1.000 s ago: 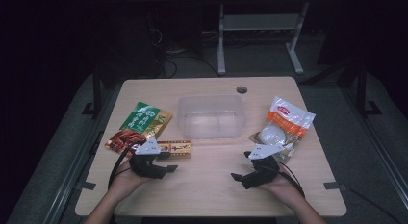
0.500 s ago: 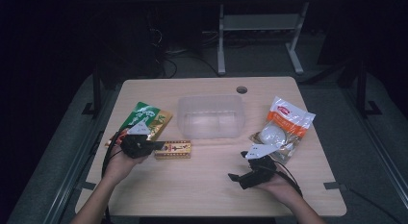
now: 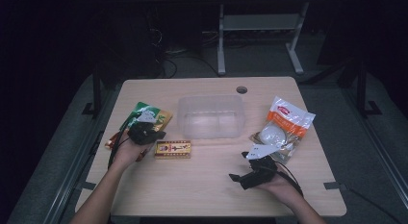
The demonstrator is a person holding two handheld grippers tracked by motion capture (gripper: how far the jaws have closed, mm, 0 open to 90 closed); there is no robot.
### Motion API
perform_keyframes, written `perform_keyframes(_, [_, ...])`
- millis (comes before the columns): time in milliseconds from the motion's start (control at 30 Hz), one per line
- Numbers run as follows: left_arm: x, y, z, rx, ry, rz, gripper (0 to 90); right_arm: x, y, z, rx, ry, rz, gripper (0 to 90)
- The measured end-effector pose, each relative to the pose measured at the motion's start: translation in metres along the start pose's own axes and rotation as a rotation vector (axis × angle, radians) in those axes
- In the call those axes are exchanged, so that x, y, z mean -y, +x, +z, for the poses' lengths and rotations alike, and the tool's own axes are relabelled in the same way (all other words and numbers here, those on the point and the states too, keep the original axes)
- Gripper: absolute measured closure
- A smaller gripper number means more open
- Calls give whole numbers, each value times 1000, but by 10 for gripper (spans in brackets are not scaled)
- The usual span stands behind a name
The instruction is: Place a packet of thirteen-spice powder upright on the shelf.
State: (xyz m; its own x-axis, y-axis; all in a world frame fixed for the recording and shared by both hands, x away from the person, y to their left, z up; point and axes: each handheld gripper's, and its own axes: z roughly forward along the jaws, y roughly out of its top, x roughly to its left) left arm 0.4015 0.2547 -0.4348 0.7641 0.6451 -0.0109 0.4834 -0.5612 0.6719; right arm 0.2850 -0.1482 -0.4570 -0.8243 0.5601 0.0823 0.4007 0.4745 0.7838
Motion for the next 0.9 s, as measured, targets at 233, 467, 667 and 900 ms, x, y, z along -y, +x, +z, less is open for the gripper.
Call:
perform_keyframes(233, [6, 4, 1, 6, 41, -18, 897, 0, 0, -1, 0, 4, -2, 72])
perform_keyframes(467, [12, -1, -4, 58, 66, 2, 897, 0, 0, 0, 3, 2, -3, 72])
perform_keyframes(667, [14, -11, -5, 99, 83, 28, 897, 0, 0, 0, 4, 5, -9, 73])
perform_keyframes(900, [18, -23, -11, 140, 84, 35, 897, 0, 0, 0, 3, 7, -12, 73])
